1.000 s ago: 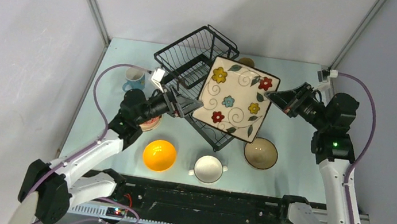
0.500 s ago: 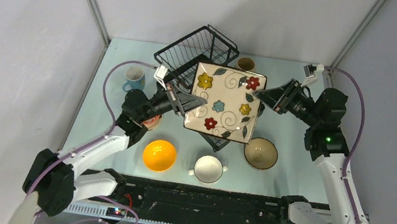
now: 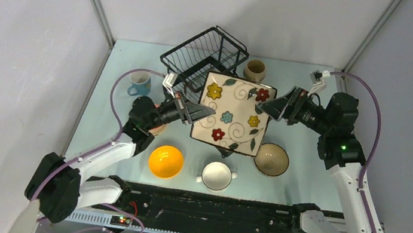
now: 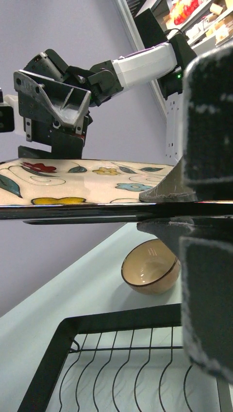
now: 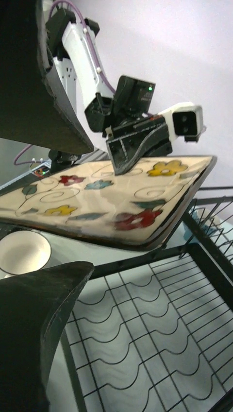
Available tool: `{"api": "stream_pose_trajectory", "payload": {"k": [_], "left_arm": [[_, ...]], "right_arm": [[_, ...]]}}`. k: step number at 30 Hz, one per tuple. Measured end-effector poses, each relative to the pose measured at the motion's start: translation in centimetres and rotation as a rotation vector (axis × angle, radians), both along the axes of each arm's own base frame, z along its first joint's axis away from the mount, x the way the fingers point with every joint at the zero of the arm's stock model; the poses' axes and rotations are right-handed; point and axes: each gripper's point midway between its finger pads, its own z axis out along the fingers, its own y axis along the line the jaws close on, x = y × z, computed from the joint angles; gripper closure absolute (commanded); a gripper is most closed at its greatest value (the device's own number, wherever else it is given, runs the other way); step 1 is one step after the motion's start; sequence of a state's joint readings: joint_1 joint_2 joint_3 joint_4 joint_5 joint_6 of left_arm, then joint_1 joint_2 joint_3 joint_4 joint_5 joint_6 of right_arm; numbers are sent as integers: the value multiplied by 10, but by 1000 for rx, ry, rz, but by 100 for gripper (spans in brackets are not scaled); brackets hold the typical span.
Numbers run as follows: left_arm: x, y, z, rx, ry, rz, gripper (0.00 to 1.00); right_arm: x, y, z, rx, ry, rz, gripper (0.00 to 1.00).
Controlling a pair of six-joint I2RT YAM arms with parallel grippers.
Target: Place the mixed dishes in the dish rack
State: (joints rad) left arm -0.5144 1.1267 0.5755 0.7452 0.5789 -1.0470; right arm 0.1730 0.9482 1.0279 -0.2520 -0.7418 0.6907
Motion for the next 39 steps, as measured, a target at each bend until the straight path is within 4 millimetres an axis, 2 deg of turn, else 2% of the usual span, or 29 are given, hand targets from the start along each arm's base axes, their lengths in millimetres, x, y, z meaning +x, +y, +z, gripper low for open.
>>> {"api": "stream_pose_trajectory", "payload": {"k": [4, 9, 17, 19, 20, 21, 22, 23, 24, 25, 26, 27, 28, 31, 32, 36, 39], "left_arm": [[0, 1, 3, -5, -3, 6, 100], [-2, 3, 9, -19, -11, 10, 100], [-2, 4, 13, -39, 1, 14, 100], [-1, 4, 15, -47, -5, 19, 100], [-1, 4, 16, -52, -5, 20, 100], [-1, 4, 18, -55, -9, 21, 100], [-1, 4, 19, -59, -13, 23, 95], [-1, 5, 20, -60, -18, 24, 88], [1, 5, 19, -59, -14, 30, 74], [1, 6, 19, -62, -18, 31, 68], [2, 6, 21, -68, -23, 39, 53], [3, 7, 22, -71, -27, 43, 45], [4, 7, 23, -74, -31, 48, 32], [2, 11, 31, -73, -67, 70, 13], [3, 12, 30, -61, -74, 83, 4], [5, 27, 29, 11, -91, 183, 0], [2, 46, 43, 60, -134, 280, 0]], "right_arm": [[0, -3, -13, -41, 25, -12, 14], [-2, -2, -20, -53, 33, 1, 20], [-15, 19, -25, -49, 43, 94, 33], [-17, 26, -27, -49, 49, 119, 44], [-17, 29, -28, -50, 53, 131, 64], [-18, 32, -30, -50, 58, 142, 78], [-18, 33, -31, -52, 57, 149, 96], [-20, 36, -31, -44, 64, 163, 99], [-20, 37, -31, -41, 65, 163, 100], [-20, 38, -30, -34, 71, 166, 100], [-20, 37, -30, -31, 71, 166, 100], [-19, 36, -29, -27, 72, 160, 100], [-17, 36, -29, -29, 66, 155, 100], [-9, 29, -35, -50, 82, 112, 100], [-7, 27, -36, -57, 85, 103, 100], [16, 13, -15, -132, 33, -17, 100], [45, -10, 7, -190, -83, -174, 100]]}}
